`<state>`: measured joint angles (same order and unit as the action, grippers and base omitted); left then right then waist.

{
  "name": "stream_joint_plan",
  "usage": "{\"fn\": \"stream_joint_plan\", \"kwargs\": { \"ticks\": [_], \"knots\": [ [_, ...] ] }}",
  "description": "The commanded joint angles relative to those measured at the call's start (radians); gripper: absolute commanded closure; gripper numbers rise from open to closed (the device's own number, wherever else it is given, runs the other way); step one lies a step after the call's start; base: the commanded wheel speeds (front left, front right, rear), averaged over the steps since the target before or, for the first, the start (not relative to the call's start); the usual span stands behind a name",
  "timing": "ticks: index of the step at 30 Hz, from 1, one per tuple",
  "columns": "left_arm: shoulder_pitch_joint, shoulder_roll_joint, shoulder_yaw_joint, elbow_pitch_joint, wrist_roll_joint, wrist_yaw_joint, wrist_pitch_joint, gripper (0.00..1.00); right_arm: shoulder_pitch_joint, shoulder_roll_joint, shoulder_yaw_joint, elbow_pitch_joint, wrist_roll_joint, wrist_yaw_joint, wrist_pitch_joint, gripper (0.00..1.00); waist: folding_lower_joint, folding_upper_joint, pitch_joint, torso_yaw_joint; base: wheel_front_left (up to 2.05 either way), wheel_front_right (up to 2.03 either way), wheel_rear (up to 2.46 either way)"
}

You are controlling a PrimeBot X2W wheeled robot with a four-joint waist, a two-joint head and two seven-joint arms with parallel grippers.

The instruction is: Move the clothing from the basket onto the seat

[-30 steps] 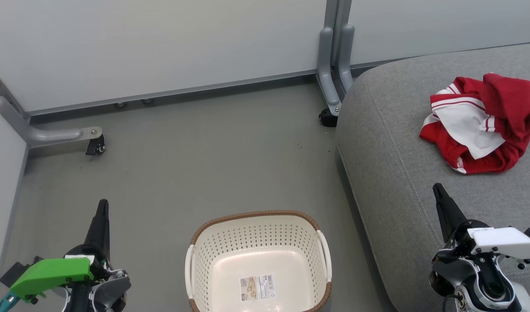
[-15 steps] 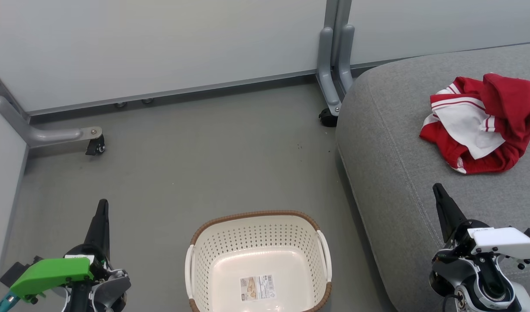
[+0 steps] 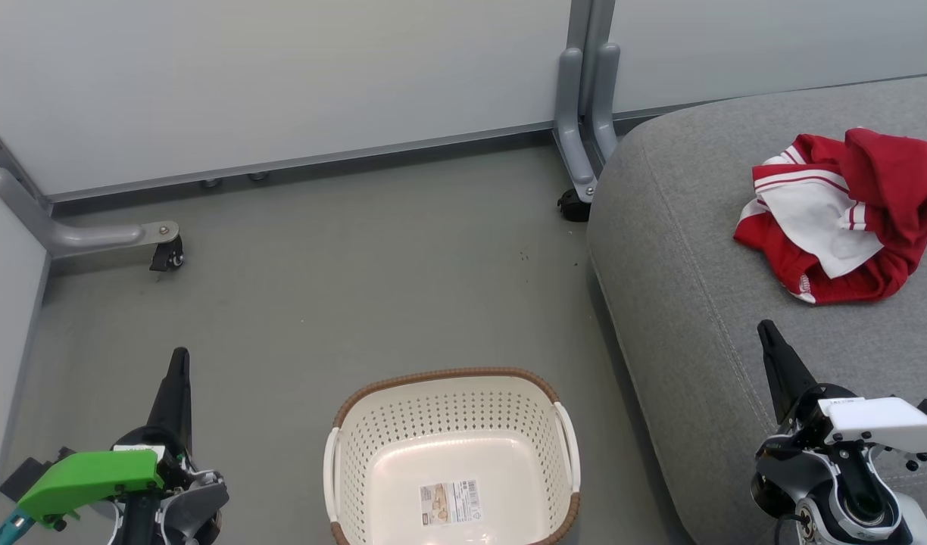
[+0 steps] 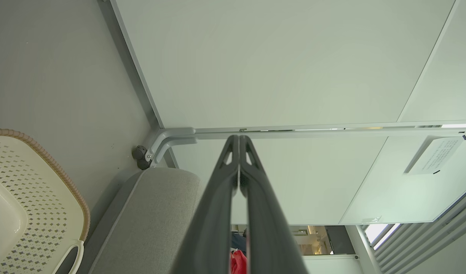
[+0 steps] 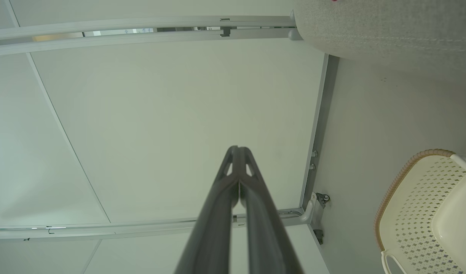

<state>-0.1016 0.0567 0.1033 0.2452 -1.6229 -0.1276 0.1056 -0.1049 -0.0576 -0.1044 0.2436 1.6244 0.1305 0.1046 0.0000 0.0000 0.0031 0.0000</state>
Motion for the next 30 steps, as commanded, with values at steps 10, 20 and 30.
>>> {"fn": "stream_joint_plan", "kwargs": {
  "ticks": [10, 20, 30],
  "knots": [
    [-0.015, 0.000, 0.006, 0.001, 0.005, -0.006, 0.004, 1.00, -0.008, 0.000, -0.003, 0.002, -0.008, 0.000, 0.007, 1.00, 0.0000, 0.0000, 0.000, 0.000, 0.00, 0.00, 0.00],
    [-0.015, -0.001, 0.007, 0.001, 0.005, -0.006, 0.006, 1.00, -0.008, 0.001, -0.004, 0.002, -0.008, 0.000, 0.006, 1.00, 0.0000, 0.0000, 0.000, 0.000, 0.00, 0.00, 0.00],
    [-0.015, -0.001, 0.008, 0.001, 0.007, -0.006, 0.006, 1.00, -0.008, 0.001, -0.005, 0.002, -0.010, 0.000, 0.008, 1.00, 0.0000, 0.0000, 0.000, 0.000, 0.00, 0.00, 0.00]
  ]
}}
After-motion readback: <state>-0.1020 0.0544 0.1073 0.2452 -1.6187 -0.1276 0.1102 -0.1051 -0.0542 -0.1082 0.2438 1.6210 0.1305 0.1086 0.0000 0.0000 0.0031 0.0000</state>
